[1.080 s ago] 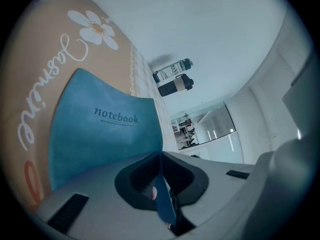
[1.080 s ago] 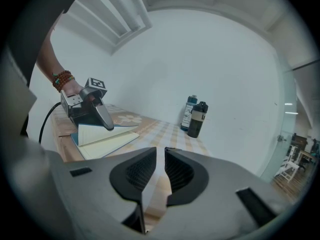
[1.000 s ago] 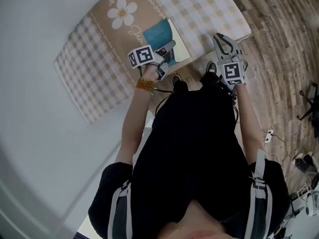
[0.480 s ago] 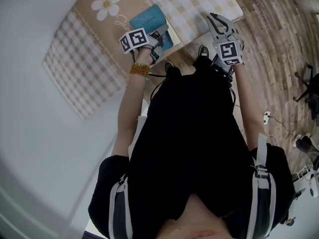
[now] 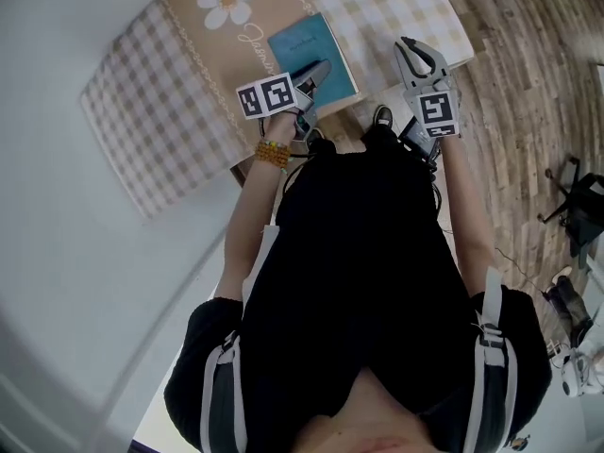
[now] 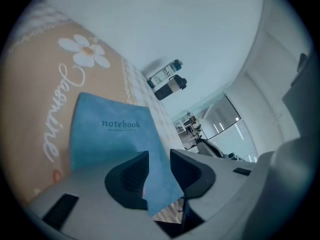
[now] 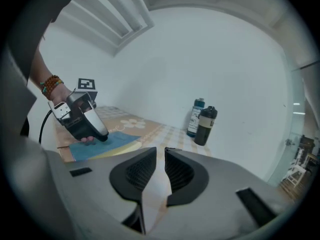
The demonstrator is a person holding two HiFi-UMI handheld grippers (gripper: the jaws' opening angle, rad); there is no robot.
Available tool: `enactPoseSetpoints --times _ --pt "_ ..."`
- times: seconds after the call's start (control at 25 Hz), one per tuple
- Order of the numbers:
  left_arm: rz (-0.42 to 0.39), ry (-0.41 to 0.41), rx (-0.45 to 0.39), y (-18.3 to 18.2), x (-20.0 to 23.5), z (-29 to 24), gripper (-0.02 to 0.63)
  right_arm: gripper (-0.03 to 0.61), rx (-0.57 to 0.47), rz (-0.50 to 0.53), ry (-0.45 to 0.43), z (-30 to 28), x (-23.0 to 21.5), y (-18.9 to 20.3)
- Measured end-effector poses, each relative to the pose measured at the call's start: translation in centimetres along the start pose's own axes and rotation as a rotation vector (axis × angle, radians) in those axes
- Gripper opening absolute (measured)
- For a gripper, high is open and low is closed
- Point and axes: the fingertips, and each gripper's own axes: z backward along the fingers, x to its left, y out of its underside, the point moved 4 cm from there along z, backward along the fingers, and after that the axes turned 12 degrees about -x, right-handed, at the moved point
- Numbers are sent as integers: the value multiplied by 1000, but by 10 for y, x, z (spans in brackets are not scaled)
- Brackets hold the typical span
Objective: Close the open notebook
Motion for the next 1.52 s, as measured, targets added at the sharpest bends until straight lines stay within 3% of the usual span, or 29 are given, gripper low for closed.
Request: enactPoseSetpoints --times 0.2,0.4,0.48,0.6,0.76,0.88,1.0,1.12,1.2,1.32,1.52 --pt "-135 -60 -143 -19 14 49 149 58 -11 7 -168 -38 63 -16" --pt "-349 -113 -246 -48 29 81 149 58 49 54 -311 -76 114 3" --pt "-381 -141 -266 -58 15 82 149 58 101 57 -352 -80 104 4" --pt "-360 -176 -288 -47 2 94 149 58 196 58 -412 -71 99 10" --pt "-359 -184 -301 -62 45 104 149 58 283 55 -409 -106 119 40" --pt "-370 -184 -309 -67 51 104 149 58 304 52 -399 -112 118 51" --pt "-346 -210 -317 -71 41 113 149 58 347 63 -428 -110 113 42" --pt "-349 -242 -343 -91 65 141 149 58 364 60 -430 -133 136 30" --pt "-376 -260 -370 -97 80 163 149 58 356 34 -418 -138 157 23" --pt "-457 -270 -409 -87 69 179 149 58 305 -42 -388 -119 164 9" --pt "-582 -251 -495 -93 18 165 149 58 173 -85 -308 -93 123 -34"
